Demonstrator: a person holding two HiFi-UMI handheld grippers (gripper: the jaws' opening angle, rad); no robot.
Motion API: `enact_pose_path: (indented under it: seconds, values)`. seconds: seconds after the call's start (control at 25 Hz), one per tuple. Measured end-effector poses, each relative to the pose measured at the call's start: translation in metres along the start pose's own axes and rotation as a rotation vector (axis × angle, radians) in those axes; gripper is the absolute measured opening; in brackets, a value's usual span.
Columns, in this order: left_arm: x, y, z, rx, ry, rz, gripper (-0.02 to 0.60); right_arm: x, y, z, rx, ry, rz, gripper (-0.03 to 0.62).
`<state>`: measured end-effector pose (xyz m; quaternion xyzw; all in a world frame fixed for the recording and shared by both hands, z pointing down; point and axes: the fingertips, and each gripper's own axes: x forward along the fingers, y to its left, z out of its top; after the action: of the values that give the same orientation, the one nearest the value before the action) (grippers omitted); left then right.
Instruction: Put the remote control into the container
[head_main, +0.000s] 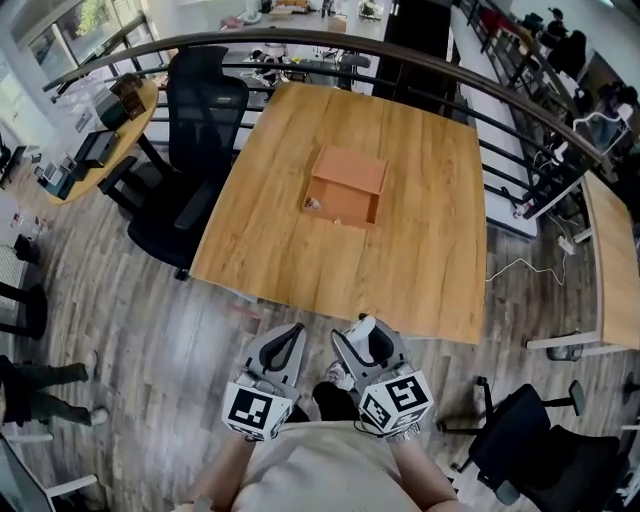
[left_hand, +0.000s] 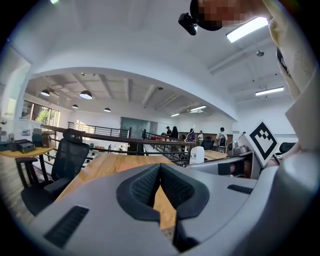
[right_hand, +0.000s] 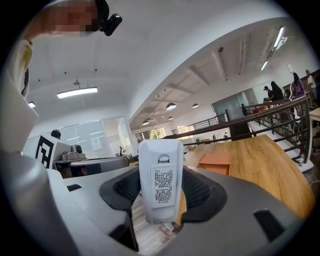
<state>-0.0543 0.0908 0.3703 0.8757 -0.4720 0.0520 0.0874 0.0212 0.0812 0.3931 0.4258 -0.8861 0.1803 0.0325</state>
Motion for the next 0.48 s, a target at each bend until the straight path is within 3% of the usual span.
enact_pose_path:
  seconds: [0.2, 0.48]
  values:
    - [0.031, 0.003, 0.000, -0.018, 0.030, 0.037, 0.012, 0.010, -0.030, 0.016, -0.025, -0.003, 0.024, 0.249]
    - [0.093, 0.025, 0.007, -0.015, 0.047, 0.023, 0.012, 0.046, -0.085, 0.023, 0.002, 0.033, -0.015, 0.250]
